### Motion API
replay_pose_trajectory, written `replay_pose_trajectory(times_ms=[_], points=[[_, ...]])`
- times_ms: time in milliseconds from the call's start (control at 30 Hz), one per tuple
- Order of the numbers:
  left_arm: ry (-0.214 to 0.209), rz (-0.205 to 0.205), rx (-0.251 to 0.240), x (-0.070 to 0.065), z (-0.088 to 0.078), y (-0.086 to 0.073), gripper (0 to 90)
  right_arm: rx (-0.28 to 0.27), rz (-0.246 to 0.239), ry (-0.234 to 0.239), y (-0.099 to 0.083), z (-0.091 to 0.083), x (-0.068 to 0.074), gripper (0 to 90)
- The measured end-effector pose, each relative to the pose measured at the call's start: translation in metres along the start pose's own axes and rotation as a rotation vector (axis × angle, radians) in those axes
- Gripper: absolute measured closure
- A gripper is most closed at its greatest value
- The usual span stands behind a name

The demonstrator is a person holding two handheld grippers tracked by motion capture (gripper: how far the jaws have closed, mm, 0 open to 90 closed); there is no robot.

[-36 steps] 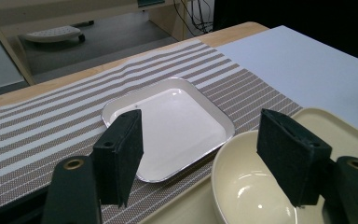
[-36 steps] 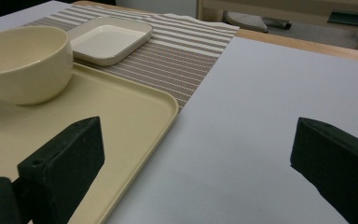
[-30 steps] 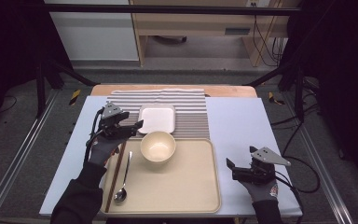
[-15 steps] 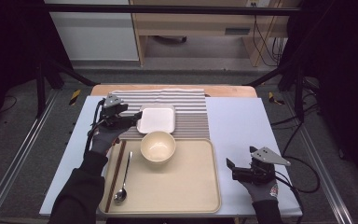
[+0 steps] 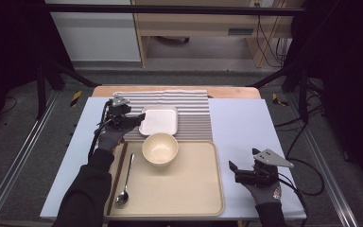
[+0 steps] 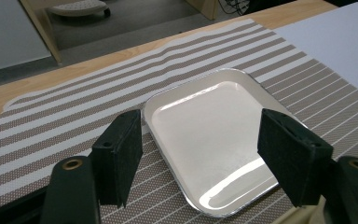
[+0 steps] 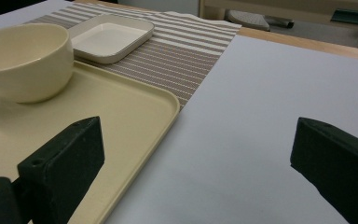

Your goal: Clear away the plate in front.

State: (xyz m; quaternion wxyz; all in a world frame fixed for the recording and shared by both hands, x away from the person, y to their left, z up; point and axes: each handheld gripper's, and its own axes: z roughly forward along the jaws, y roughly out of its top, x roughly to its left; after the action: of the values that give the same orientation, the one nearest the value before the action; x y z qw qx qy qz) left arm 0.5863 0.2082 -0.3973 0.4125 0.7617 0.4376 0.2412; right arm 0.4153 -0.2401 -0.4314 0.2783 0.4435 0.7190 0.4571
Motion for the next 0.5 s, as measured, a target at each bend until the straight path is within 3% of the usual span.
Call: replay_pose_trajectory(times_ms=[500], points=[[0.011,-0.028,0.079,0.008,0.035,-0.016,34.8,0.001,-0.001,0.001,0.0,0.0,0.0,3.1]])
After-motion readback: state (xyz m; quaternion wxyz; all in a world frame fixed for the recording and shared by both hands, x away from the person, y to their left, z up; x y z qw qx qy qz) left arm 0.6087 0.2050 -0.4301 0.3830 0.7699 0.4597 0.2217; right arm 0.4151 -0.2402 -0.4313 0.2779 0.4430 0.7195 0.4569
